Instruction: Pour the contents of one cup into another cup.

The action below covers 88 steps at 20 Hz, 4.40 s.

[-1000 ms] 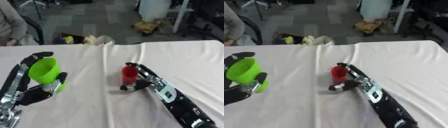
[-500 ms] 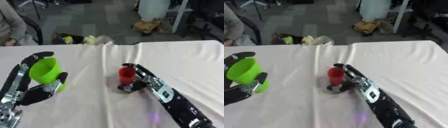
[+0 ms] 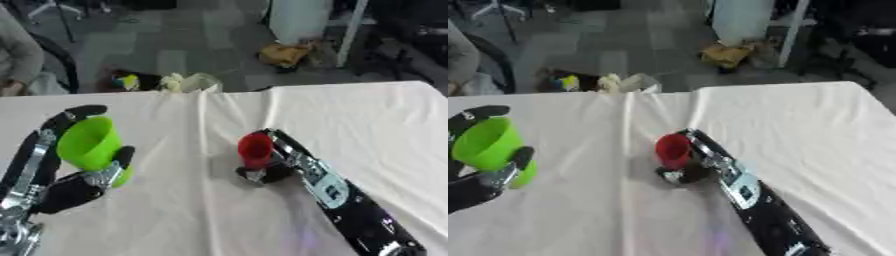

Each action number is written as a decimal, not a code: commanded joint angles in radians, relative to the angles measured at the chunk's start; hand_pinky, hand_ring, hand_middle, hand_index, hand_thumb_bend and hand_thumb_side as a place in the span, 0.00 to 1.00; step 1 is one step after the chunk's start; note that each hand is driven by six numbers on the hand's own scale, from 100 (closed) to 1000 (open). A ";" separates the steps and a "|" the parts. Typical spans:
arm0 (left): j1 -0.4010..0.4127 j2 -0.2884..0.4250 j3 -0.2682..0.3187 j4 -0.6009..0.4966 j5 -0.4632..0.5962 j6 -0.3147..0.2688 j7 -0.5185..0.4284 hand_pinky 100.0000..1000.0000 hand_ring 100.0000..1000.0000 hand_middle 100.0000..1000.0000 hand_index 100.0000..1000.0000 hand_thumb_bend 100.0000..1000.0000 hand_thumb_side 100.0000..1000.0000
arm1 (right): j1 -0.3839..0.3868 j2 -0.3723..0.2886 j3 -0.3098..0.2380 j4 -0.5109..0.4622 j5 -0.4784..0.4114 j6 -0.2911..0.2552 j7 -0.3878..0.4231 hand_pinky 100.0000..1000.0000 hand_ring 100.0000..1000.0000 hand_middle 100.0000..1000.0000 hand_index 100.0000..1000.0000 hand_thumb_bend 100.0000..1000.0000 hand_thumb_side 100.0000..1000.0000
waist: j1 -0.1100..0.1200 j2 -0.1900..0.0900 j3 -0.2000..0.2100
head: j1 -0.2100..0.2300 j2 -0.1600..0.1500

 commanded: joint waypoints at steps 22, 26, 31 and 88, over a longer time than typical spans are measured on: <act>0.059 0.063 -0.047 0.030 -0.058 -0.016 -0.062 0.38 0.09 0.25 0.71 0.00 0.17 | 0.009 -0.244 -0.028 -0.261 -0.103 0.070 -0.005 0.62 0.76 0.05 0.38 0.00 0.06 | -0.023 -0.023 -0.059 | 0.025 -0.020; 0.058 0.065 -0.076 0.050 -0.078 -0.029 -0.093 0.38 0.09 0.25 0.69 0.00 0.14 | -0.024 -0.256 -0.011 -0.282 -0.097 0.065 0.016 0.62 0.76 0.05 0.38 0.00 0.08 | -0.030 -0.028 -0.064 | 0.026 -0.021; 0.034 0.068 -0.111 0.078 -0.121 -0.051 -0.130 0.39 0.09 0.26 0.69 0.00 0.16 | -0.080 -0.245 0.018 -0.299 -0.085 0.054 0.047 0.62 0.75 0.06 0.39 0.00 0.10 | -0.041 -0.034 -0.068 | 0.024 -0.021; -0.112 -0.053 -0.196 0.223 -0.221 -0.135 -0.213 0.40 0.10 0.26 0.69 0.00 0.15 | -0.217 0.023 0.147 -0.388 0.453 -0.066 0.022 0.64 0.67 0.03 0.47 0.00 0.17 | -0.082 -0.044 -0.026 | -0.009 0.002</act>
